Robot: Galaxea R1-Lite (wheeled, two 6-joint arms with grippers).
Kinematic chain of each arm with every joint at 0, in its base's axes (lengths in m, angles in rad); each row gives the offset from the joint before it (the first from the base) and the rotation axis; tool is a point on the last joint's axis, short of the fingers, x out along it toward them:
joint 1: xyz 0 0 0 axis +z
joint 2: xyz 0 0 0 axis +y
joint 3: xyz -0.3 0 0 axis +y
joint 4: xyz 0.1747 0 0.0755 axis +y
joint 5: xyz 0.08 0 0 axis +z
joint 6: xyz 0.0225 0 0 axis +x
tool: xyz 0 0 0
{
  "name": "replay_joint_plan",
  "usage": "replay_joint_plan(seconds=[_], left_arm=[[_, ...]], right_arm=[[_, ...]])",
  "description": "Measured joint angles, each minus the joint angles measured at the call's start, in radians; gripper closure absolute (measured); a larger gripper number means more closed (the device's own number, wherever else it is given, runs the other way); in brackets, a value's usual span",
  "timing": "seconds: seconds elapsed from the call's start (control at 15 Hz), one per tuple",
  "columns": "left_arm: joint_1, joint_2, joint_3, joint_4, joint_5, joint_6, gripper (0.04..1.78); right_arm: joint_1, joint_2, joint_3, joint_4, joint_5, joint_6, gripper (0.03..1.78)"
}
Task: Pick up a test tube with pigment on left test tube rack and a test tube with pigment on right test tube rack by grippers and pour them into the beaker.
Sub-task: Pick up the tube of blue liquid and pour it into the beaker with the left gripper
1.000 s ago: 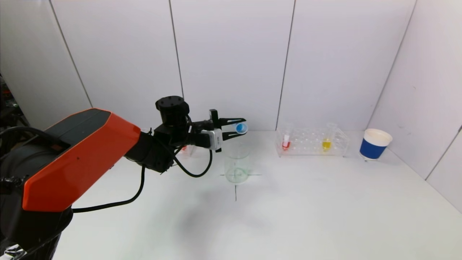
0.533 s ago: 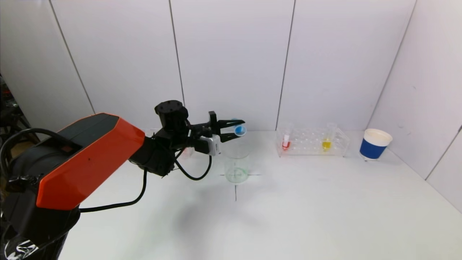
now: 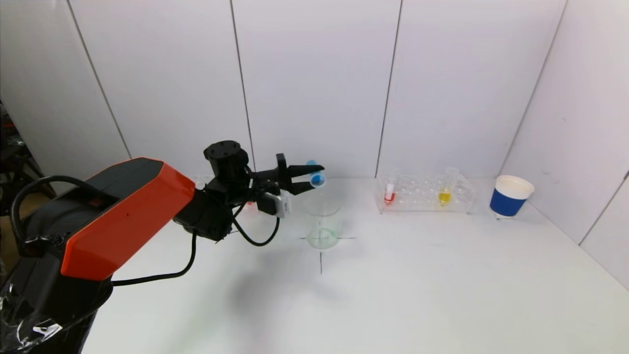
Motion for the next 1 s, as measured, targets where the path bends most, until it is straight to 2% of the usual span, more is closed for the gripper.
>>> replay_joint_plan(seconds=[1.0], left_arm=[[0.002, 0.049, -0.017, -0.010, 0.014, 0.122, 1.38]], right_arm=[[0.000, 0.000, 0.000, 0.000, 0.000, 0.000, 0.04]])
